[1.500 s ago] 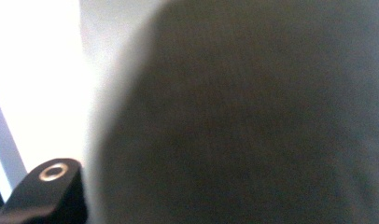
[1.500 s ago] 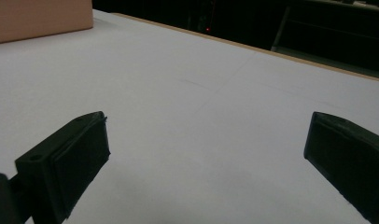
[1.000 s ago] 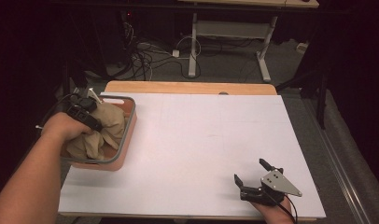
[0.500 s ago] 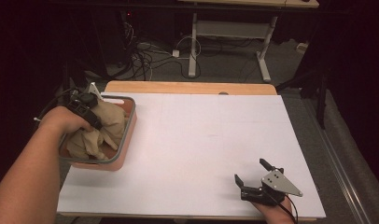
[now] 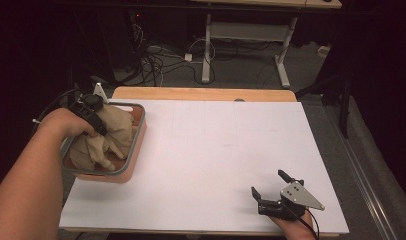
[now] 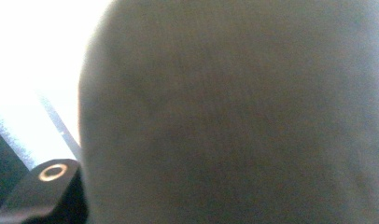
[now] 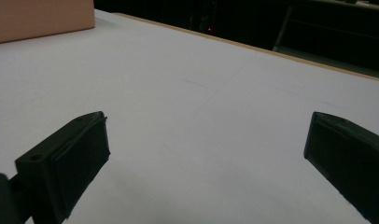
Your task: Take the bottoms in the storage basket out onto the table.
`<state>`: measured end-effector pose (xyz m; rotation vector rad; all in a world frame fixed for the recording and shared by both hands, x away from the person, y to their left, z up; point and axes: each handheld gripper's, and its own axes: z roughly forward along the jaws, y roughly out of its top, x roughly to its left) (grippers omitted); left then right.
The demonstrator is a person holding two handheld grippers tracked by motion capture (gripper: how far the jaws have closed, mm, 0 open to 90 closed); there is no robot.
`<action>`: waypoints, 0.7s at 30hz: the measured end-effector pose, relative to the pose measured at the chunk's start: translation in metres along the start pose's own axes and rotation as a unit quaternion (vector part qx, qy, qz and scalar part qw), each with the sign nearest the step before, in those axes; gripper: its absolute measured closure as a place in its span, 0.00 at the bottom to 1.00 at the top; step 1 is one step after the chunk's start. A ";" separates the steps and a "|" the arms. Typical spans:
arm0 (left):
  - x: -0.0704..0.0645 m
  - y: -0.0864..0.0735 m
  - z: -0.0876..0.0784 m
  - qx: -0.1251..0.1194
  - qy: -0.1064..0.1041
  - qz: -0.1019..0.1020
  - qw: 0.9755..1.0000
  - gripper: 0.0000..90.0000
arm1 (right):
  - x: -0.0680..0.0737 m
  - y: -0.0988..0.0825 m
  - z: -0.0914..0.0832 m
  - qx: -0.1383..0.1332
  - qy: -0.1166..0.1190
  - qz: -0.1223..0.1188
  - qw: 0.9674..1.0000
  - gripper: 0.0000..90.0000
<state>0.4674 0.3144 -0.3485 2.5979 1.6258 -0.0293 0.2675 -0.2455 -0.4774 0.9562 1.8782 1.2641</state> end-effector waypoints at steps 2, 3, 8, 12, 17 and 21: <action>0.001 0.000 -0.003 0.000 -0.001 -0.002 1.000 0.73 | 0.000 0.000 0.000 0.001 0.000 0.001 1.000 0.01; 0.001 0.001 -0.004 0.001 0.000 -0.003 1.000 0.73 | 0.000 0.000 0.000 0.001 0.000 0.000 1.000 0.01; -0.001 0.002 -0.009 0.005 0.003 0.000 1.000 0.73 | 0.000 0.000 0.000 0.000 0.000 0.000 1.000 0.01; -0.003 0.003 -0.013 0.005 0.003 0.001 1.000 0.73 | 0.000 0.000 -0.001 -0.002 -0.002 0.001 1.000 0.01; -0.004 0.004 -0.020 0.007 0.001 0.004 1.000 0.73 | 0.000 0.000 -0.001 -0.002 -0.001 0.001 1.000 0.01; -0.005 0.004 -0.026 0.009 0.003 0.004 1.000 0.73 | 0.001 0.000 -0.001 -0.002 -0.001 0.000 1.000 0.01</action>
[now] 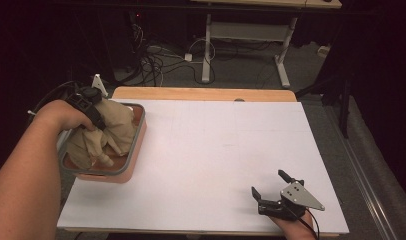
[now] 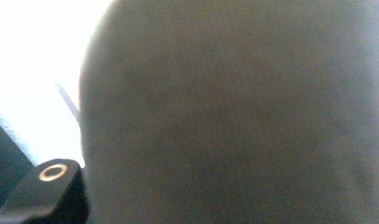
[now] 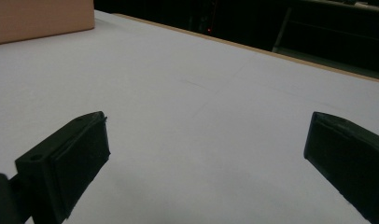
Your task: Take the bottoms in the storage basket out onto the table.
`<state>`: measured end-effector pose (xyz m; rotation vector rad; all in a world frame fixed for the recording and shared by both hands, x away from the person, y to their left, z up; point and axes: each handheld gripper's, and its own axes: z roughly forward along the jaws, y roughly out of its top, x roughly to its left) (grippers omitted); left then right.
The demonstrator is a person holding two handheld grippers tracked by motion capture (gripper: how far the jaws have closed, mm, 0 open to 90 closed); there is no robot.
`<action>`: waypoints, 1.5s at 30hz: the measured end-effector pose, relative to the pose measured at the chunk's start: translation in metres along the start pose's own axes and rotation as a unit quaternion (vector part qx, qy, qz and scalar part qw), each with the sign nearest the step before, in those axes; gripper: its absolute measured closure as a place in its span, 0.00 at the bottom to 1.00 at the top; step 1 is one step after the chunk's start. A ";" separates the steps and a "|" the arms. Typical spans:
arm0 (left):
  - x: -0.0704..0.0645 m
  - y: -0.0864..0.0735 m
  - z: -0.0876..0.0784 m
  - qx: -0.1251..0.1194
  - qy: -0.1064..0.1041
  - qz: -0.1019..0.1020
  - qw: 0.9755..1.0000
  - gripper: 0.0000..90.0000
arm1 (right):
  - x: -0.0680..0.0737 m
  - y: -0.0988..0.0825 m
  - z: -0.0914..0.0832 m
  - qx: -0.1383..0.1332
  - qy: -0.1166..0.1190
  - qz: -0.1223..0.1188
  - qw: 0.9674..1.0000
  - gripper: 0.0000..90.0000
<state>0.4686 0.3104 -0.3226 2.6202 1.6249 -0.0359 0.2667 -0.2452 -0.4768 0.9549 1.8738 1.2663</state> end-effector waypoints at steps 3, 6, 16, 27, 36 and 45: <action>0.000 0.000 -0.004 0.001 0.000 -0.001 1.000 0.73 | 0.000 0.000 0.000 0.000 0.000 -0.001 1.000 0.01; -0.001 -0.001 -0.008 0.001 0.001 0.001 1.000 0.73 | 0.000 0.000 0.000 0.000 0.000 -0.001 1.000 0.01; -0.005 -0.002 -0.023 0.003 0.003 0.005 1.000 0.73 | 0.001 0.000 0.000 0.000 -0.001 -0.002 1.000 0.01; -0.013 0.000 -0.040 -0.005 0.004 0.012 1.000 0.73 | 0.001 0.000 0.000 0.000 -0.001 -0.002 1.000 0.01; -0.030 0.007 -0.051 -0.013 0.008 0.026 1.000 0.73 | 0.001 0.000 0.000 -0.001 -0.001 -0.002 1.000 0.01; -0.050 0.017 -0.058 -0.016 0.012 0.044 0.999 0.73 | 0.001 0.001 -0.001 -0.002 -0.002 -0.002 1.000 0.01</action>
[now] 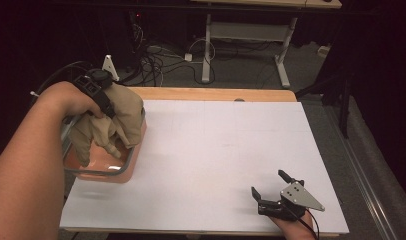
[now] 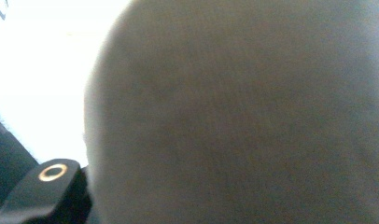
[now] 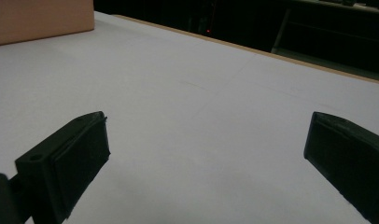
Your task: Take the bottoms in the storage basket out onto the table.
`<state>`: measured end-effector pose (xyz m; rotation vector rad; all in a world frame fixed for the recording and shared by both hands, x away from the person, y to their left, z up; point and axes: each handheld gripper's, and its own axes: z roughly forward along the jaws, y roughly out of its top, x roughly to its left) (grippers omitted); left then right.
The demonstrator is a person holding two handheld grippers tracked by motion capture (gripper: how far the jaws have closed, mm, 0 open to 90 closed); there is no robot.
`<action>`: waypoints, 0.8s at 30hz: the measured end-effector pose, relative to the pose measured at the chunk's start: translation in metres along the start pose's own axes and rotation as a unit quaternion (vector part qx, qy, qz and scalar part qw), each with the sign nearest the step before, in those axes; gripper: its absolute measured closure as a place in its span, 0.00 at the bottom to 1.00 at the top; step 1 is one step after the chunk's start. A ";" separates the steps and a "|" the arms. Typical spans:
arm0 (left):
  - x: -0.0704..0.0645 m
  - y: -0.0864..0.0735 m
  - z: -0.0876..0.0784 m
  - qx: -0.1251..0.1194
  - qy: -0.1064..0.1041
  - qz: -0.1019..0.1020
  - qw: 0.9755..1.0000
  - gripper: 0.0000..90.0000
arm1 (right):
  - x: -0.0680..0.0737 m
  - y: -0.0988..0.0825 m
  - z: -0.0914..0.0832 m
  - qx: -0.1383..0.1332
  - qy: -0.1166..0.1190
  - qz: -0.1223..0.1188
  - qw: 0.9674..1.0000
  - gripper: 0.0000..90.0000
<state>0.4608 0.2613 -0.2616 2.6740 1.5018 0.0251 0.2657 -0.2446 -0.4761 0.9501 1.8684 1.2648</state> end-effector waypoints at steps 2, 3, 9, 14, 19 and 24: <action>-0.004 0.002 -0.002 -0.002 0.000 0.002 1.000 0.73 | 0.000 0.000 0.000 0.000 0.000 0.000 1.000 0.01; -0.006 0.003 -0.003 -0.002 0.001 0.003 1.000 0.73 | 0.000 0.000 0.000 0.000 0.000 0.000 1.000 0.01; -0.021 0.011 -0.006 -0.009 0.000 0.015 1.000 0.73 | 0.000 0.000 0.000 0.000 0.001 0.002 1.000 0.01; -0.036 0.019 -0.008 -0.014 -0.001 0.030 0.999 0.73 | 0.000 0.000 0.001 0.000 0.001 0.003 1.000 0.01; -0.049 0.027 -0.011 -0.016 0.001 0.041 0.999 0.73 | 0.001 0.000 0.000 -0.001 0.002 0.001 1.000 0.01; -0.058 0.033 -0.012 -0.021 0.001 0.050 0.999 0.73 | 0.000 0.000 0.000 -0.001 0.001 0.002 1.000 0.01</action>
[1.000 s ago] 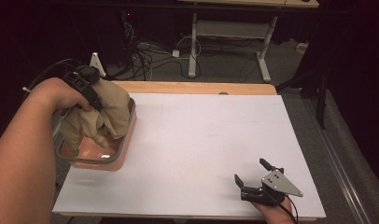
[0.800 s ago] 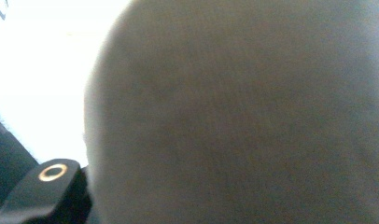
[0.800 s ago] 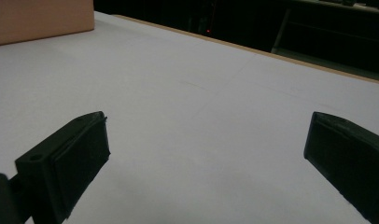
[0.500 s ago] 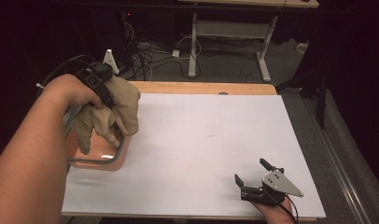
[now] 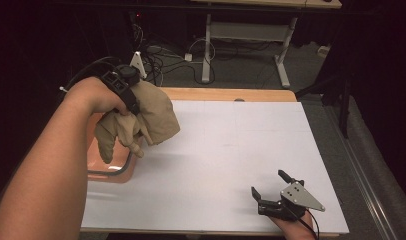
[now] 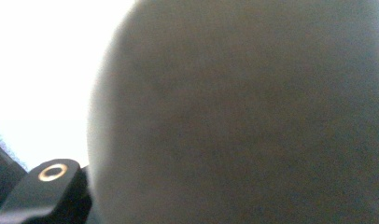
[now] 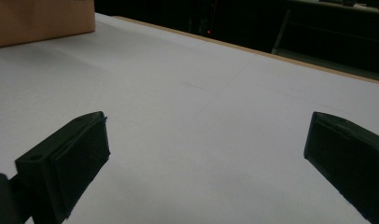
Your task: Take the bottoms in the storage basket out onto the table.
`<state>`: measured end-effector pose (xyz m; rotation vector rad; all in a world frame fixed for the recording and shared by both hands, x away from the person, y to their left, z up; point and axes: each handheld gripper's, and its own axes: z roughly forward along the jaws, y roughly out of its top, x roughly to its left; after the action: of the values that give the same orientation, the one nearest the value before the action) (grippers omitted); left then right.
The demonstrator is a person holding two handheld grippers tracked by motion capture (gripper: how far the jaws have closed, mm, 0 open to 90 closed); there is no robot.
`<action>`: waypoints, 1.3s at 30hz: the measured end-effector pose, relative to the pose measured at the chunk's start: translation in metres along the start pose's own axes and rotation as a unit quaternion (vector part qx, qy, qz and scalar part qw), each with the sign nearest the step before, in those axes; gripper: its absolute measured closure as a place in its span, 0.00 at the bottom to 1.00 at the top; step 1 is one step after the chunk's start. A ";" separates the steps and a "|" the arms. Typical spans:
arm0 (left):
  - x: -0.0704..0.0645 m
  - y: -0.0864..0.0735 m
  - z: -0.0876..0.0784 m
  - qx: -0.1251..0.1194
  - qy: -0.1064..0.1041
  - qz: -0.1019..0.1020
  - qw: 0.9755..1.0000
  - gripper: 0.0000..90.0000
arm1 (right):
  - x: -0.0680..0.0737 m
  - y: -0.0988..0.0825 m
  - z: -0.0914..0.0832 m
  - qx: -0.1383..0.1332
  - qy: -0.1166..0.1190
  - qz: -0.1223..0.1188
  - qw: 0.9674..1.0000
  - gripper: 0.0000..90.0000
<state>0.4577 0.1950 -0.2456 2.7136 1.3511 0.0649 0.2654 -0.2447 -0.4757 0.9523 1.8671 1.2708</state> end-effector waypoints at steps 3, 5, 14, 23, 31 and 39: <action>-0.005 0.004 0.000 -0.003 -0.001 0.005 1.000 0.73 | 0.000 0.000 0.000 -0.001 0.000 0.001 1.000 0.01; -0.009 0.007 0.001 -0.005 -0.002 0.008 1.000 0.73 | 0.000 0.000 0.000 -0.002 0.000 0.001 1.000 0.01; -0.025 0.022 0.004 -0.007 -0.003 0.023 1.000 0.73 | 0.000 0.000 0.000 0.000 0.000 0.000 1.000 0.01; -0.042 0.036 0.008 -0.012 -0.010 0.038 0.999 0.73 | -0.001 0.000 0.000 -0.002 0.000 0.002 1.000 0.01; -0.053 0.045 0.013 -0.016 -0.017 0.049 0.999 0.73 | 0.000 0.000 0.000 0.000 0.002 0.000 1.000 0.01; -0.062 0.052 0.023 -0.012 -0.017 0.056 0.998 0.73 | -0.001 0.000 0.001 0.000 0.002 0.001 1.000 0.01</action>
<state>0.4635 0.1123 -0.2615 2.7542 1.1821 0.0426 0.2663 -0.2450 -0.4758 0.9532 1.8683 1.2750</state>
